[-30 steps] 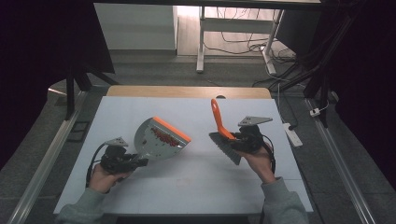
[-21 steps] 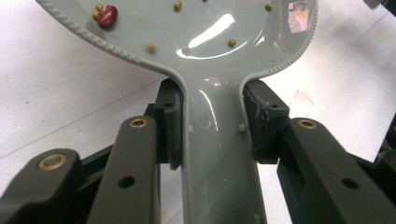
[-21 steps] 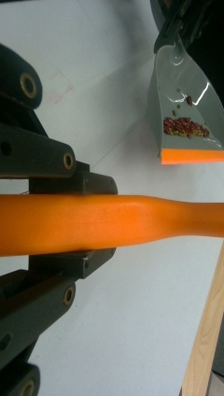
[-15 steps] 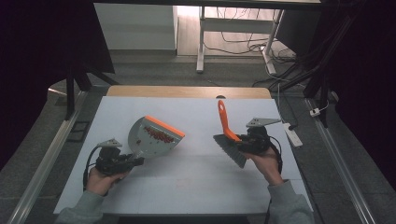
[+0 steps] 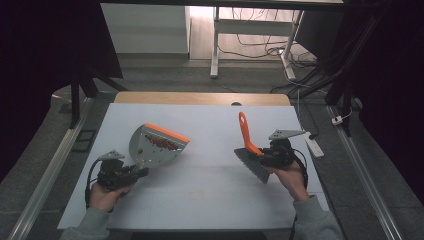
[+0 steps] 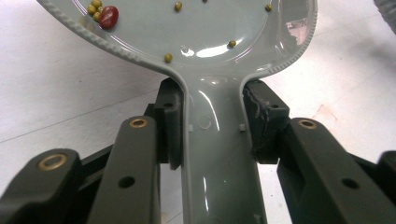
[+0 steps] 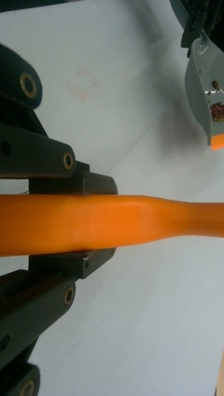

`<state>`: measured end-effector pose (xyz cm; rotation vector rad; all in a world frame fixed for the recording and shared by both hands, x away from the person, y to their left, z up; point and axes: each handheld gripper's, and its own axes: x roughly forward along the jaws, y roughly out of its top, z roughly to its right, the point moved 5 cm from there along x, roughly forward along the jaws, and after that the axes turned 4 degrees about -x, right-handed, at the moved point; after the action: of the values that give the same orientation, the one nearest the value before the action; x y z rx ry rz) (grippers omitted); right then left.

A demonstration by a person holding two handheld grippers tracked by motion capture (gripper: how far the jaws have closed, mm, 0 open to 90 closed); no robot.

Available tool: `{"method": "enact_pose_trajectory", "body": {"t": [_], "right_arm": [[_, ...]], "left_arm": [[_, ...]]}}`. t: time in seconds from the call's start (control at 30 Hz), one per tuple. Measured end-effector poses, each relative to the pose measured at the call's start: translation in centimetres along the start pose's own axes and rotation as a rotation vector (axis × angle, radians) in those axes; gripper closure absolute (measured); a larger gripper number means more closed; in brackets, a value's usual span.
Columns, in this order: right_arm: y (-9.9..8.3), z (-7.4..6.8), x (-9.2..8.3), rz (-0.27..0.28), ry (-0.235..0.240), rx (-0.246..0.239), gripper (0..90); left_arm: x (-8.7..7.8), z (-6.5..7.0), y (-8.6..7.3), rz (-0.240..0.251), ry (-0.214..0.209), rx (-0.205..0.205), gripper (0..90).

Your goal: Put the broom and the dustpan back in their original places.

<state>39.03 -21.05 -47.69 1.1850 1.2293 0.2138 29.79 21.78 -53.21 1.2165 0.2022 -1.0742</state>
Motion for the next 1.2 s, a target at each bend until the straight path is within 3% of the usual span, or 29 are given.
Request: {"method": "enact_pose_trajectory", "body": {"t": [0.33,0.53,0.7,1.0,1.2], "right_arm": [[-0.9,-0.5,-0.4,-0.019,-0.016,0.01,70.3],[-1.5,-1.1,-0.5,-0.035,-0.005,0.046,70.3],[-2.0,-1.5,-0.5,-0.052,0.004,0.045,70.3],[-3.1,-1.0,-0.9,-0.071,-0.024,0.056,70.3],[-3.6,-1.0,-0.9,-0.081,-0.008,0.06,70.3]], "left_arm": [[-0.8,-0.7,-1.1,0.01,0.037,-0.036,61.5],[-1.1,-1.1,-1.9,0.01,0.082,-0.068,61.4],[-0.9,-1.3,-2.3,0.009,0.105,-0.111,61.5],[-0.2,-1.2,-2.6,0.025,0.163,-0.188,61.5],[0.1,-1.0,-3.0,0.044,0.198,-0.232,61.4]]}}
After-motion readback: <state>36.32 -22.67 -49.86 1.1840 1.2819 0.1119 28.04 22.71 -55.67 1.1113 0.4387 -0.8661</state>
